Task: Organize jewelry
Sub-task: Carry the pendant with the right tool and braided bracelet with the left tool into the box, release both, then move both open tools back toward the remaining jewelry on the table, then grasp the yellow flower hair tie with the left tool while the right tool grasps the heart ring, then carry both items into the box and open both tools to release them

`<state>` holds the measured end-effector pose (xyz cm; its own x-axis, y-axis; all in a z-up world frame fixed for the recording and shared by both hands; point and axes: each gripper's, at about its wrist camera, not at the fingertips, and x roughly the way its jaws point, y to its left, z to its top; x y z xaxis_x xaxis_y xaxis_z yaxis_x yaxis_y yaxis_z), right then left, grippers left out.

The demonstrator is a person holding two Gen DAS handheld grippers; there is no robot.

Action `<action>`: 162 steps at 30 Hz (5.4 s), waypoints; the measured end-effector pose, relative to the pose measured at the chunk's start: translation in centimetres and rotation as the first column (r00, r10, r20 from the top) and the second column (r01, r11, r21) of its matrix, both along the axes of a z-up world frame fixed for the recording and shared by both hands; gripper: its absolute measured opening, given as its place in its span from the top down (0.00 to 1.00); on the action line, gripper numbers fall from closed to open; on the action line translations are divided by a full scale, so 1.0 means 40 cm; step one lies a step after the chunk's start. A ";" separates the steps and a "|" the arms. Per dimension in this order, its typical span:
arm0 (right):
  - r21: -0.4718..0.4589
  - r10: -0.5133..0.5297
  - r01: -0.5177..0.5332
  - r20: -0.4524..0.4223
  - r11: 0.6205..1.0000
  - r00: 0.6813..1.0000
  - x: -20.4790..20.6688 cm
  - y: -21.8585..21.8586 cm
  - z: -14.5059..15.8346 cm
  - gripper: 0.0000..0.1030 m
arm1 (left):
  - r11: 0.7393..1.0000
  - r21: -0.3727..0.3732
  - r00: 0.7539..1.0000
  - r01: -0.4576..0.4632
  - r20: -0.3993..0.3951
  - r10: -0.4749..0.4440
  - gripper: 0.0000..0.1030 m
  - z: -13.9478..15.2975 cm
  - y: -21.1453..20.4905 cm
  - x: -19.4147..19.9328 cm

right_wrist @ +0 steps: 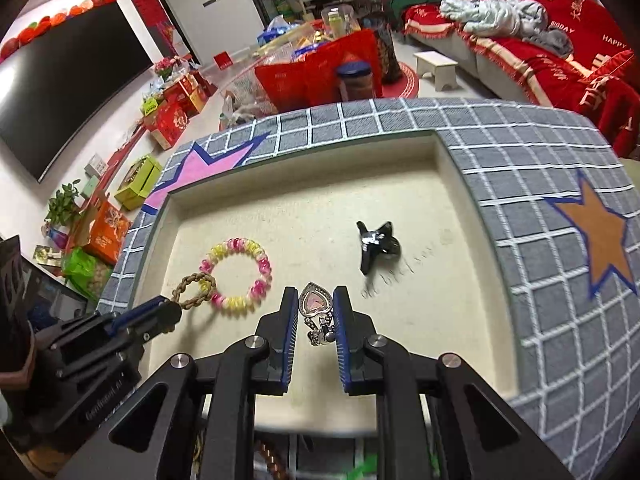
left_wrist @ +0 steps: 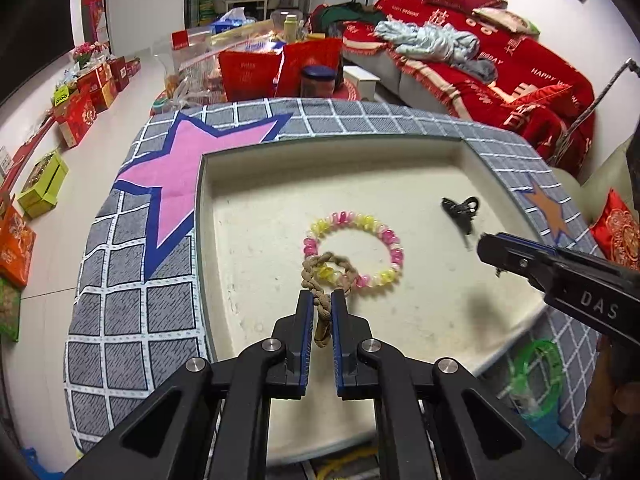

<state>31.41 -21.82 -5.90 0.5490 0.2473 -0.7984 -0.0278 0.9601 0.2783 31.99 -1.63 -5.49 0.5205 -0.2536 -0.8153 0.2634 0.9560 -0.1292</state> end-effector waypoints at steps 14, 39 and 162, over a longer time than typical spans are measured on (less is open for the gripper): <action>-0.114 -0.046 0.044 -0.009 0.992 0.999 0.088 -0.006 -0.052 0.81 | 0.994 0.103 0.999 -0.037 0.034 0.034 0.74 -0.038 -0.038 0.069; 0.028 -0.100 0.098 0.076 0.995 0.992 -0.042 -0.062 0.070 0.42 | 0.992 0.123 0.990 -0.021 0.139 0.004 0.05 0.018 -0.060 0.006; -0.053 -0.099 0.103 0.074 0.993 0.992 -0.524 -0.029 0.063 0.81 | 0.992 -0.128 0.991 0.020 0.131 -0.003 0.70 0.124 0.071 -0.355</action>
